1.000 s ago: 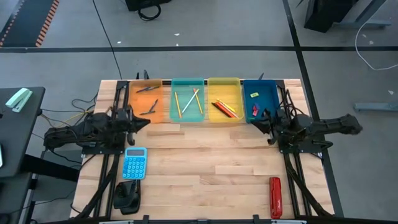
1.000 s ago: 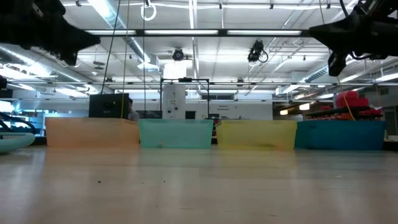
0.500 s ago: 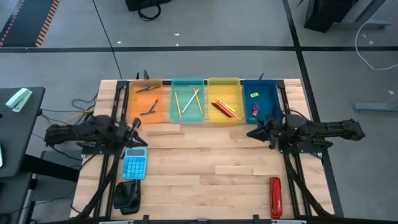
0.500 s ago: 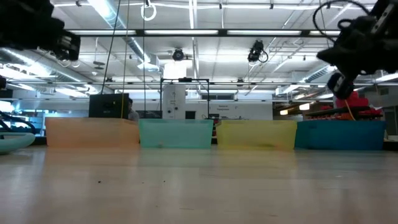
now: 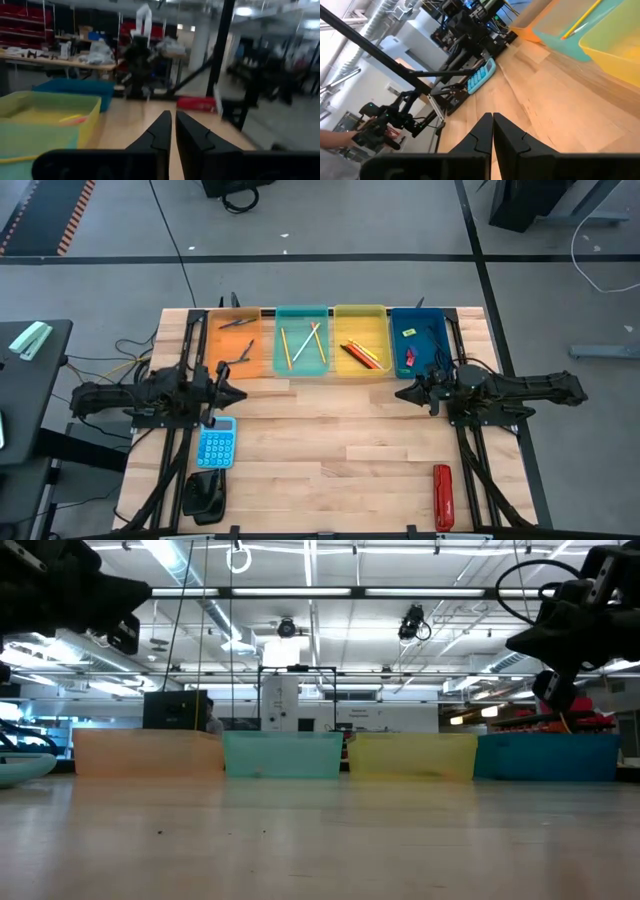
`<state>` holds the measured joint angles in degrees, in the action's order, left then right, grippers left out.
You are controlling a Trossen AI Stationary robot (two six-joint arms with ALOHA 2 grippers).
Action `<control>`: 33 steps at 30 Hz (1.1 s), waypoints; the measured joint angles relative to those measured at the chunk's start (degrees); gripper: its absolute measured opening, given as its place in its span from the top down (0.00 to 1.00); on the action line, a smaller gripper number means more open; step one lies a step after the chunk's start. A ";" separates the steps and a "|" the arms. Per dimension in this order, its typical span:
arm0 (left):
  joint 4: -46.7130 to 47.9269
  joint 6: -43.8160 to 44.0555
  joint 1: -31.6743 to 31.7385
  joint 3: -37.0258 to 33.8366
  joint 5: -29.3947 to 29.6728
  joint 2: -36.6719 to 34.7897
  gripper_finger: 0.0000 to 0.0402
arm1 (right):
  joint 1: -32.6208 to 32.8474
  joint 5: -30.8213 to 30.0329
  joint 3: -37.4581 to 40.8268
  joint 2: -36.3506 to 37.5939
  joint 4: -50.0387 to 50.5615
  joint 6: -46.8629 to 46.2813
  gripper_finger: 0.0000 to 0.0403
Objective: Sort crayons/erasers/pens/pencils in bins
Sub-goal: Return to Home Position
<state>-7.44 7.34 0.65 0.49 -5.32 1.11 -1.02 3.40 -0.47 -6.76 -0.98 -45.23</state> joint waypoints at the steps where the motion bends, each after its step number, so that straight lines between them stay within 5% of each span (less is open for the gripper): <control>1: -1.16 1.59 0.10 0.00 0.06 0.00 0.92 | 0.00 0.00 0.00 0.00 0.01 0.02 0.95; 33: -3.00 4.02 0.15 -0.07 0.13 0.01 0.93 | 0.00 0.02 0.00 0.00 0.03 0.03 0.95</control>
<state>-10.44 11.35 0.80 0.43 -5.19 1.11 -1.02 3.42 -0.47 -6.76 -0.95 -45.20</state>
